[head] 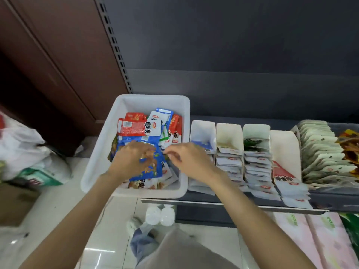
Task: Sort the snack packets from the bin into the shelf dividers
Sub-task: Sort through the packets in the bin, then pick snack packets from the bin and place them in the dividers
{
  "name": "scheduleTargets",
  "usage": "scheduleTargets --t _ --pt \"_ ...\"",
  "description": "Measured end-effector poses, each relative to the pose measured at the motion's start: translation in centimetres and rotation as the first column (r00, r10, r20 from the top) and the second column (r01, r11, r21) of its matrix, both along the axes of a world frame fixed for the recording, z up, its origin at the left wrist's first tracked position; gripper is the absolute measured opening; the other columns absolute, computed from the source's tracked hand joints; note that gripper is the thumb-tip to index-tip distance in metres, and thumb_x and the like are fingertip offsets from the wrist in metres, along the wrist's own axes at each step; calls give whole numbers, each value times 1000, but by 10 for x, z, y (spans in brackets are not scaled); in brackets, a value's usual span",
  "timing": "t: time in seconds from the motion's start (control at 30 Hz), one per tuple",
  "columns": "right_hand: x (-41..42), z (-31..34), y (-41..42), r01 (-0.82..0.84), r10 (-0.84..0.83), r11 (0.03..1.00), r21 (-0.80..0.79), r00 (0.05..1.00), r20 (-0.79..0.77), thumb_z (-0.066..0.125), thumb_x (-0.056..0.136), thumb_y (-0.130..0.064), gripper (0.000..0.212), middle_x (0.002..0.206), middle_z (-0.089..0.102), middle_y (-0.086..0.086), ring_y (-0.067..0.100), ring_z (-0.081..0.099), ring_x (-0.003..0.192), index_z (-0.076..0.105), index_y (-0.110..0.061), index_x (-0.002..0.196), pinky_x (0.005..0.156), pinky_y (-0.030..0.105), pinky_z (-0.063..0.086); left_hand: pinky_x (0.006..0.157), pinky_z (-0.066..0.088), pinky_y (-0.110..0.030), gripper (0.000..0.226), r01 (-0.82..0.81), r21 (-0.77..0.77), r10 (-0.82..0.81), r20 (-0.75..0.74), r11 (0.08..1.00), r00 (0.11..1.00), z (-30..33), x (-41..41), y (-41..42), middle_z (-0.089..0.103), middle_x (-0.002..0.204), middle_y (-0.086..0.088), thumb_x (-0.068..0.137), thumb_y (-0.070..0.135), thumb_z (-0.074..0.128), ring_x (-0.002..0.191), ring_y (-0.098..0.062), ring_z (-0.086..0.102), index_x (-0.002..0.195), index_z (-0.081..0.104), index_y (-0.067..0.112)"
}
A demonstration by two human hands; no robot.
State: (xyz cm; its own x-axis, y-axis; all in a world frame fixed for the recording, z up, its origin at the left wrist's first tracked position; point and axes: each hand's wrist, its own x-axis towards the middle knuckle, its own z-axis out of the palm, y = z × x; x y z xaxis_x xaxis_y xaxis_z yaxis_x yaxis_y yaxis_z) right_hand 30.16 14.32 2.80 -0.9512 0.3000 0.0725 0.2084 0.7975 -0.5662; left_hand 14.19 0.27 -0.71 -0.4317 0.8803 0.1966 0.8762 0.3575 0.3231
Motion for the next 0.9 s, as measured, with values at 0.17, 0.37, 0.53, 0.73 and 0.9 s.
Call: scheduleTargets --t 0.17,0.37,0.53,0.73,0.9 --pt "-61 -40 -19 -169 89 953 252 949 301 55 92 -24 37 119 60 9 27 55 107 54 -16 128 86 39 47 94 42 -32 43 -96 -296 102 6 950 995 -18 -28 -30 59 121 2 79 32 72 116 -20 50 120 60 27" --pt "-93 -67 -30 -238 61 922 304 867 494 75 76 -40 80 130 44 13 30 45 120 35 -9 138 98 43 41 103 40 -32 62 -75 -487 46 -73 870 996 -27 -36 -25 40 137 2 81 42 68 130 -17 34 135 40 31" --pt "-95 -62 -31 -192 47 941 280 891 452 67 86 -28 42 113 54 10 28 54 108 52 -11 122 84 36 43 104 38 -34 67 -44 -534 20 -51 844 998 -22 -40 -18 42 136 3 78 45 70 128 -18 38 136 39 29" --pt "-61 -17 -19 314 -320 916 -250 947 19 57 94 -21 16 99 65 -1 14 61 86 63 -12 104 66 32 51 98 36 -17 58 -340 366 260 250 866 933 -4 -35 -25 51 128 -1 76 15 76 117 -13 43 128 50 15" --pt "-29 -1 -20 159 -502 297 -942 865 -12 60 90 -6 23 100 70 9 12 69 80 57 -16 111 58 22 54 82 50 -23 42 -459 293 66 782 839 620 25 -5 6 60 118 9 87 21 66 105 -7 60 126 51 18"
